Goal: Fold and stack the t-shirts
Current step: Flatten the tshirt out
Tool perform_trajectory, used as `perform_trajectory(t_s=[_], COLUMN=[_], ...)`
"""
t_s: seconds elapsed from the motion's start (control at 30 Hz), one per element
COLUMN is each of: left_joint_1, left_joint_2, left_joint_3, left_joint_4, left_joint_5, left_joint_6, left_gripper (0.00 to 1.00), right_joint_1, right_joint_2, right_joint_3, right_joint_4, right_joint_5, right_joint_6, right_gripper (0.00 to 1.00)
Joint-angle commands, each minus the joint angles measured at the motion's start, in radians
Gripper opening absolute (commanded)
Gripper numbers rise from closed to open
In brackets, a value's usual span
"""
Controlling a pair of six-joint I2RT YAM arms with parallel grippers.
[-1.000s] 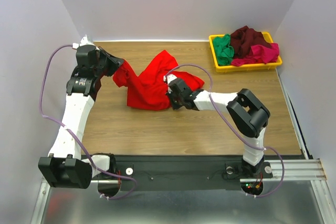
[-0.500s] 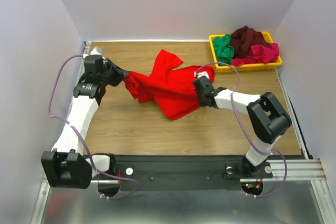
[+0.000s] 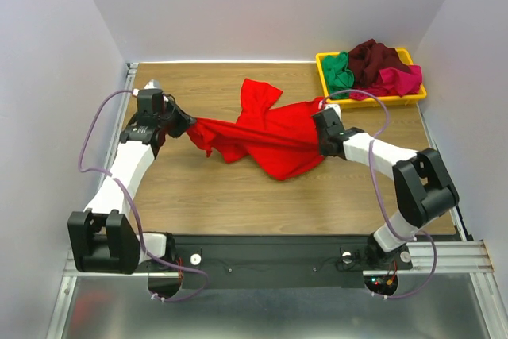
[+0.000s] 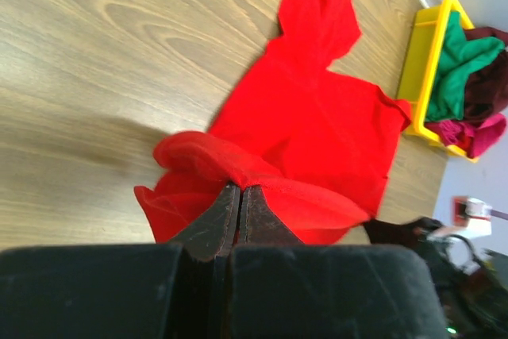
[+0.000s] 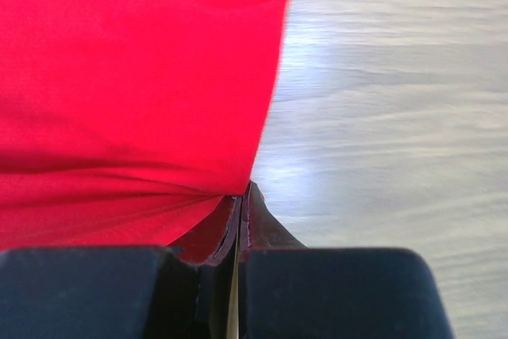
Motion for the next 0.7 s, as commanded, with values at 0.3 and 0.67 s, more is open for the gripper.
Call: perform_trajectory(t_s=[0.3,0.67], left_joint_1=[0.005,-0.007], left_joint_2=[0.141,0.186], left_joint_3=[-0.03,-0.061], left_joint_4=[0.16,0.141], left_joint_5=[-0.011,-0.12], left_joint_6=[0.135,0.111], left_gripper=[0.19,0.86], right_joint_1=[-0.084,-0.087], right_joint_2=[-0.111,-0.162], right_joint_3=[0.001,0.021], right_joint_4=[-0.115,-0.158], right_joint_5=[-0.11,-0.193], right_joint_6=[0.074,0.1], right_gripper=[0.05,0.69])
